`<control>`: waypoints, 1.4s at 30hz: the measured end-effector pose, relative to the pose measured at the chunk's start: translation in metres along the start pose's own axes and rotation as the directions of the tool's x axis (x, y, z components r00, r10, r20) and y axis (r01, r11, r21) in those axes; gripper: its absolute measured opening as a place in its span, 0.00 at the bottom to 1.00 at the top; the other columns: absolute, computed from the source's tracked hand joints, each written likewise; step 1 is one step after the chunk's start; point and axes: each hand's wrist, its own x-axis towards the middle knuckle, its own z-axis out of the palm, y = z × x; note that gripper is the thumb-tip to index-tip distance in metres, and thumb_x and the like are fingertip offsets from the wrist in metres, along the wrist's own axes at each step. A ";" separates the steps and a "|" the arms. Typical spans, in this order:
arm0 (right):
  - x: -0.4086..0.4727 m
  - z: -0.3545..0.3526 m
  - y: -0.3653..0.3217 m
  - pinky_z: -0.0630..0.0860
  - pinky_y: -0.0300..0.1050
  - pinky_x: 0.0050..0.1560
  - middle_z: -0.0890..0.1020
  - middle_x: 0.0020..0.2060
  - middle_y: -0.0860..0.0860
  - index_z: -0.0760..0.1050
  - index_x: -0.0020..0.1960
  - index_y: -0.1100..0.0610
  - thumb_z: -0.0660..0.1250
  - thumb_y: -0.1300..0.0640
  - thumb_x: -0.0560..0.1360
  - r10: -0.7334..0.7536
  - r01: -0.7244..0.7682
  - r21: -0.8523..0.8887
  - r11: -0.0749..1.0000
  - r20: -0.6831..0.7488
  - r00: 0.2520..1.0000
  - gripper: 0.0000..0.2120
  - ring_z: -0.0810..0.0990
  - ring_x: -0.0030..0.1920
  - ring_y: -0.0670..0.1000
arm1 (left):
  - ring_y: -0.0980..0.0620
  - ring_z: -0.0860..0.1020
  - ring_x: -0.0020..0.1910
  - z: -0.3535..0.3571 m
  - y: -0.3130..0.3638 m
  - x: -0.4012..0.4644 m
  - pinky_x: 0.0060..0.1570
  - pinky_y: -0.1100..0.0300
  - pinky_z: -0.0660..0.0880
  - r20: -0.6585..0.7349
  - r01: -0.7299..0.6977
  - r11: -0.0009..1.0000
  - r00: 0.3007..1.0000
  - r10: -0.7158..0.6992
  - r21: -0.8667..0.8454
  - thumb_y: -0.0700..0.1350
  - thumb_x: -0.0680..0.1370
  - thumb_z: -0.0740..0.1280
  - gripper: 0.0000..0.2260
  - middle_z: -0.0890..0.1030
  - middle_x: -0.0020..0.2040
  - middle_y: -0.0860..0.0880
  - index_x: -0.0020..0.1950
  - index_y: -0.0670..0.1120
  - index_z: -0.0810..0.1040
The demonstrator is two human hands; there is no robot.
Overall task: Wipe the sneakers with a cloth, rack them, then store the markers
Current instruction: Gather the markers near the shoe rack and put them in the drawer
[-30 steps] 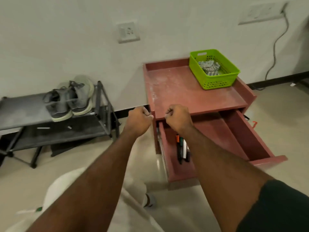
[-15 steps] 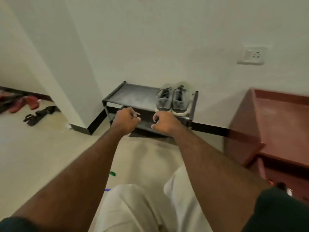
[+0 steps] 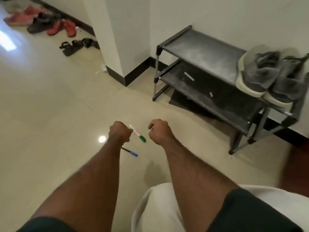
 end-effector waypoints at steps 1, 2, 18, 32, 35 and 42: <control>0.008 0.016 0.003 0.80 0.48 0.53 0.80 0.56 0.54 0.80 0.53 0.52 0.69 0.63 0.72 0.015 -0.015 0.003 1.000 0.011 1.000 0.11 0.81 0.52 0.56 | 0.47 0.84 0.30 0.006 -0.012 0.011 0.28 0.61 0.75 -0.008 0.072 0.996 0.997 -0.072 -0.049 0.45 0.74 0.72 0.08 0.84 0.36 0.43 0.46 0.40 0.80; 0.013 0.028 0.006 0.81 0.50 0.52 0.79 0.55 0.54 0.80 0.50 0.50 0.69 0.62 0.72 0.027 -0.027 0.002 1.000 0.027 0.999 0.10 0.81 0.51 0.56 | 0.48 0.84 0.29 0.012 -0.021 0.020 0.28 0.61 0.75 -0.013 0.131 0.987 0.991 -0.132 -0.093 0.45 0.74 0.73 0.10 0.84 0.35 0.43 0.47 0.39 0.80; 0.134 0.125 0.058 0.80 0.50 0.54 0.77 0.57 0.57 0.79 0.55 0.55 0.70 0.59 0.73 0.086 -0.068 -0.197 0.978 0.088 0.992 0.11 0.80 0.54 0.59 | 0.43 0.83 0.43 0.125 -0.131 0.083 0.47 0.49 0.82 -0.080 0.456 0.883 0.881 -0.466 -0.116 0.61 0.65 0.79 0.24 0.82 0.46 0.45 0.43 0.46 0.73; 0.147 0.165 0.071 0.73 0.45 0.41 0.80 0.53 0.57 0.77 0.55 0.60 0.73 0.56 0.74 0.103 -0.079 -0.248 0.966 0.087 0.991 0.13 0.81 0.52 0.59 | 0.42 0.80 0.48 0.140 -0.128 0.087 0.49 0.50 0.81 -0.066 0.380 0.925 0.922 -0.381 -0.030 0.48 0.71 0.74 0.14 0.80 0.49 0.44 0.50 0.43 0.76; 0.147 0.151 0.071 0.72 0.42 0.43 0.80 0.55 0.57 0.77 0.58 0.61 0.74 0.56 0.74 0.172 -0.156 -0.177 0.972 0.077 0.982 0.15 0.80 0.55 0.59 | 0.44 0.81 0.42 0.141 -0.118 0.087 0.44 0.52 0.82 -0.037 0.250 0.968 0.967 -0.251 -0.038 0.48 0.70 0.72 0.11 0.82 0.43 0.45 0.46 0.42 0.81; 0.139 0.035 0.086 0.71 0.42 0.41 0.80 0.53 0.57 0.78 0.56 0.60 0.74 0.53 0.73 0.241 -0.245 -0.129 0.961 -0.047 0.969 0.15 0.79 0.47 0.58 | 0.42 0.83 0.34 0.134 -0.032 0.074 0.38 0.45 0.83 0.040 -0.061 0.992 0.997 0.066 -0.110 0.45 0.67 0.68 0.07 0.82 0.32 0.43 0.35 0.42 0.81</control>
